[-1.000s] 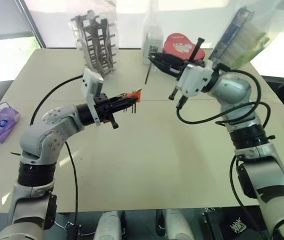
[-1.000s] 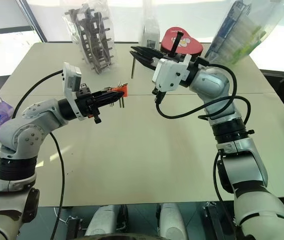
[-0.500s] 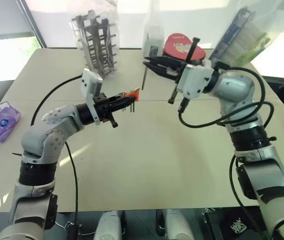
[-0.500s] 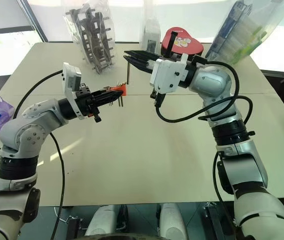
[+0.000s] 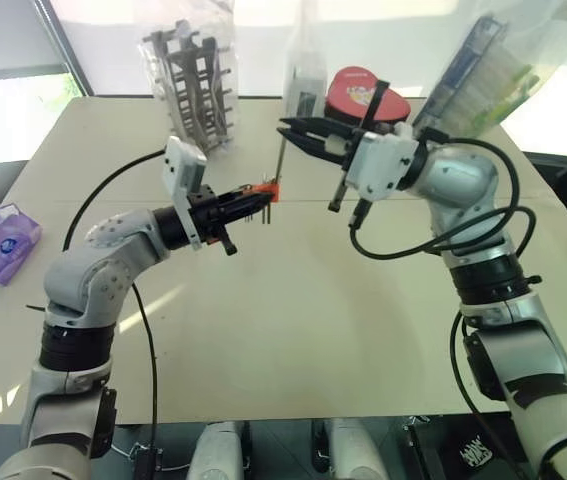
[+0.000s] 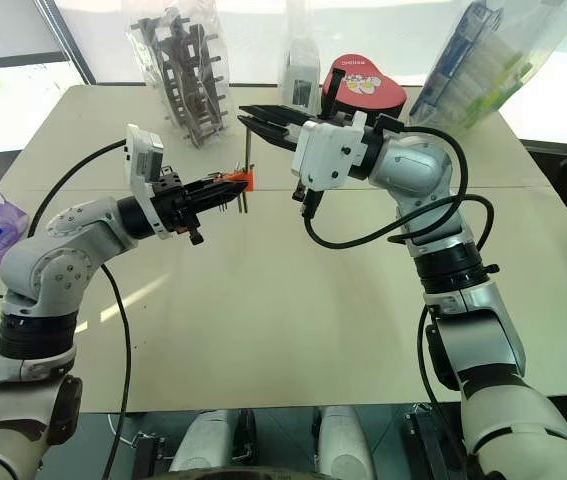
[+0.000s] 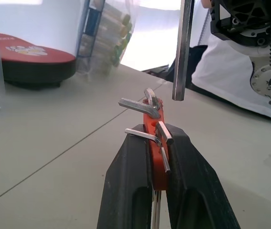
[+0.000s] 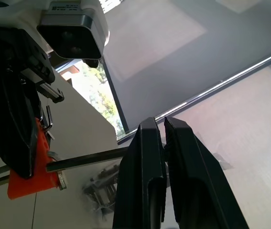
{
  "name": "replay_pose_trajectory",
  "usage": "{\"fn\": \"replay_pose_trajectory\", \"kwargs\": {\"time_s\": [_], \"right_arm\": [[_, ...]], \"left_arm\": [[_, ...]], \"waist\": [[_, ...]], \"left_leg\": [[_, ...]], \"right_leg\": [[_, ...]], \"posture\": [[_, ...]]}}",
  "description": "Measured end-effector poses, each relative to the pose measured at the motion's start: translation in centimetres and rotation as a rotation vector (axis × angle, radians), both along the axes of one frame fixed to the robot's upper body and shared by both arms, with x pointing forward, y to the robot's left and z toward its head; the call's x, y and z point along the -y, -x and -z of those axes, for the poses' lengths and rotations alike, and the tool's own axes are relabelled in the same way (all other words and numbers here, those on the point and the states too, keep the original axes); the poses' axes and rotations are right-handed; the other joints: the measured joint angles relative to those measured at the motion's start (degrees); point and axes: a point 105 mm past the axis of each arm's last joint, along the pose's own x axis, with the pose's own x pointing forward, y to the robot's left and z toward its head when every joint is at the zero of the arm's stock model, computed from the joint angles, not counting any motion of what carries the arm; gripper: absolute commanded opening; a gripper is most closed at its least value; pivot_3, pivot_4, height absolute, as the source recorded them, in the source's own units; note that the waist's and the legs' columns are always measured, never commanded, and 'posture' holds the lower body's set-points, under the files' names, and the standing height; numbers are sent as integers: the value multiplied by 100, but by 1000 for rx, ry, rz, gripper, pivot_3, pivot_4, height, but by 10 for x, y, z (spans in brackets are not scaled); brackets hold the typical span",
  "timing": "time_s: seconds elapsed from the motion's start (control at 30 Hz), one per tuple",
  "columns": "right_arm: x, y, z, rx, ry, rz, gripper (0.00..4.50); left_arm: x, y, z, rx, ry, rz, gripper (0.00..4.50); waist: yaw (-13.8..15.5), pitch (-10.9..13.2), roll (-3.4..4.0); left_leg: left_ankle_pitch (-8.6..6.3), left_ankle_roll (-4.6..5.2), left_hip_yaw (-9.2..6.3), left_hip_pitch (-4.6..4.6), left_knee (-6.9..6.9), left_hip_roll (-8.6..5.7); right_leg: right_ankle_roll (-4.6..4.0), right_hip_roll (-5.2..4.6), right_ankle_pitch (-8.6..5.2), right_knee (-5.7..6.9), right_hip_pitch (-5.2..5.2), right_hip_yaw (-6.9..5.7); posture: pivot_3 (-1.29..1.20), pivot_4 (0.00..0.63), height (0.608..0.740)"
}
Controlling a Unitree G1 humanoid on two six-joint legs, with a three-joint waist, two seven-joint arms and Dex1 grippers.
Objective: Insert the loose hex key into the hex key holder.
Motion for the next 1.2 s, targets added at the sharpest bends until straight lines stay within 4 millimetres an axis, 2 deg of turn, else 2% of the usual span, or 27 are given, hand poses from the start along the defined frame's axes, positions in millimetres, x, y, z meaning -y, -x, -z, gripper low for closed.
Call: {"fn": "replay_pose_trajectory", "kwargs": {"time_s": [0.77,1.2], "right_arm": [[5,-7,10,32,37,16,33],[9,-11,11,60,69,34,33]], "left_arm": [[2,6,5,-27,-15,17,0],[-3,11,2,-20,-19,15,0]], "waist": [[-3,0,0],[-4,0,0]], "left_leg": [[0,-1,0,2,1,0],[1,-2,-1,5,2,0]], "right_leg": [[0,0,0,1,1,0],[0,0,0,1,7,0]], "posture": [[0,150,740],[0,150,740]]}}
